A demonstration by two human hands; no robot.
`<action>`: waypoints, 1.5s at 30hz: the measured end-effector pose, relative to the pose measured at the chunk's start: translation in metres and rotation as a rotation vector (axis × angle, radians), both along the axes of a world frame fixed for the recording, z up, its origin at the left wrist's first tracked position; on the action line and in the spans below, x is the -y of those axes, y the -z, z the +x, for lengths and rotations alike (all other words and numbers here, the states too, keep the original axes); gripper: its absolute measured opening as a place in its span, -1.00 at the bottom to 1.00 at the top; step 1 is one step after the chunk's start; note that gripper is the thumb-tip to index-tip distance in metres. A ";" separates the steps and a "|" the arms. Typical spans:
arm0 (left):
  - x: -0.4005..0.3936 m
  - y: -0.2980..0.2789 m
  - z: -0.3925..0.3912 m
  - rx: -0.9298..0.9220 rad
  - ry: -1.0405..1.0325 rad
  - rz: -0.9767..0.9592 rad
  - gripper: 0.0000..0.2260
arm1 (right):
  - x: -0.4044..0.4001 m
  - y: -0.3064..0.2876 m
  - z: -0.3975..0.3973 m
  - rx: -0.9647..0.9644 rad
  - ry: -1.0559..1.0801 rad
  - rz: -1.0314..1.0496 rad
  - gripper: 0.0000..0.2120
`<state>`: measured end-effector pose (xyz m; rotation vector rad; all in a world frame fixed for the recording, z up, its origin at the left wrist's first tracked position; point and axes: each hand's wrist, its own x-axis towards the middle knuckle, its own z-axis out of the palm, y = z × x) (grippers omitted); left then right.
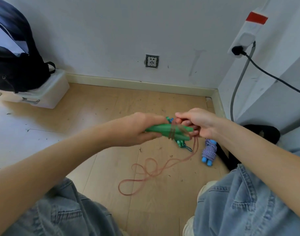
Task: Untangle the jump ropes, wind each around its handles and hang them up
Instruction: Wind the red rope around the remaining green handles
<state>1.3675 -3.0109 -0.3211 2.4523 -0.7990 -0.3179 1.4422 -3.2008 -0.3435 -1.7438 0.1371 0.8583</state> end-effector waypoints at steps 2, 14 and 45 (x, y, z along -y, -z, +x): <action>-0.006 -0.004 0.004 0.040 -0.141 -0.187 -0.89 | -0.002 0.000 -0.002 -0.013 -0.135 -0.057 -0.68; -0.012 0.002 0.010 -0.446 -0.384 -0.608 -0.71 | -0.005 -0.001 -0.007 0.132 -0.317 0.229 -0.78; -0.012 -0.011 0.001 -0.473 -0.247 -0.357 -0.91 | -0.007 -0.006 -0.006 0.302 -0.443 -0.231 -0.68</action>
